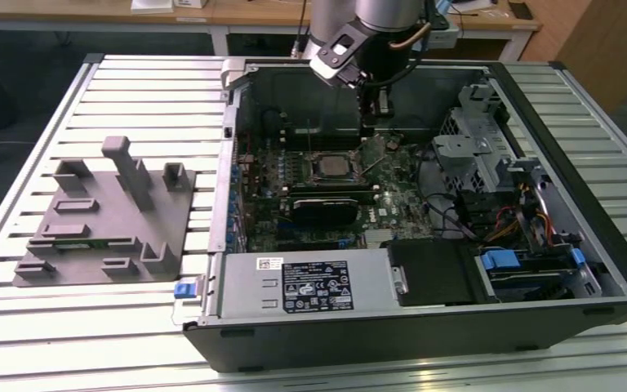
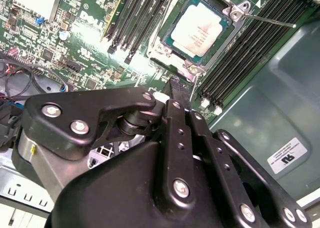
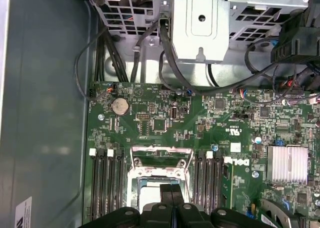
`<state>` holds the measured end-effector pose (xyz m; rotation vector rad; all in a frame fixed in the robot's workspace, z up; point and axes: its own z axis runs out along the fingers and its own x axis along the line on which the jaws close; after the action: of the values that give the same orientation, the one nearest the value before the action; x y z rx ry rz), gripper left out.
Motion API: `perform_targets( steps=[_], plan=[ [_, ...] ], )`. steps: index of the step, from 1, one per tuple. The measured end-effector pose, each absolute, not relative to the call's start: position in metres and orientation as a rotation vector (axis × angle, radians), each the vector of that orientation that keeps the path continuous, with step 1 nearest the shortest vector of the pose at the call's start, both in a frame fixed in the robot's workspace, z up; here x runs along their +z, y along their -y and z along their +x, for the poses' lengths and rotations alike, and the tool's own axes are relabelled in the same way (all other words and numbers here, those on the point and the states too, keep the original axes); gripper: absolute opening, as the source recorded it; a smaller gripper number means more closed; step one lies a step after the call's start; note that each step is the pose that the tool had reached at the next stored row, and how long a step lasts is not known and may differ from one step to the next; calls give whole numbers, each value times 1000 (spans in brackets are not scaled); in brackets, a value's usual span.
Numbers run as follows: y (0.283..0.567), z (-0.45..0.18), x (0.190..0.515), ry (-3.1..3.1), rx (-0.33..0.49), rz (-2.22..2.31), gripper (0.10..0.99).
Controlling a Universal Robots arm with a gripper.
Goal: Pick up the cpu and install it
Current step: 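Close the cpu cover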
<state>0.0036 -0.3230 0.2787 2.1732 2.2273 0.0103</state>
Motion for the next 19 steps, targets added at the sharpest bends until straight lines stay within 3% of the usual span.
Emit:
perform_targets(
  steps=[19],
  plan=[
    [323,16,276,-2227,11,2173,106]
  ],
)
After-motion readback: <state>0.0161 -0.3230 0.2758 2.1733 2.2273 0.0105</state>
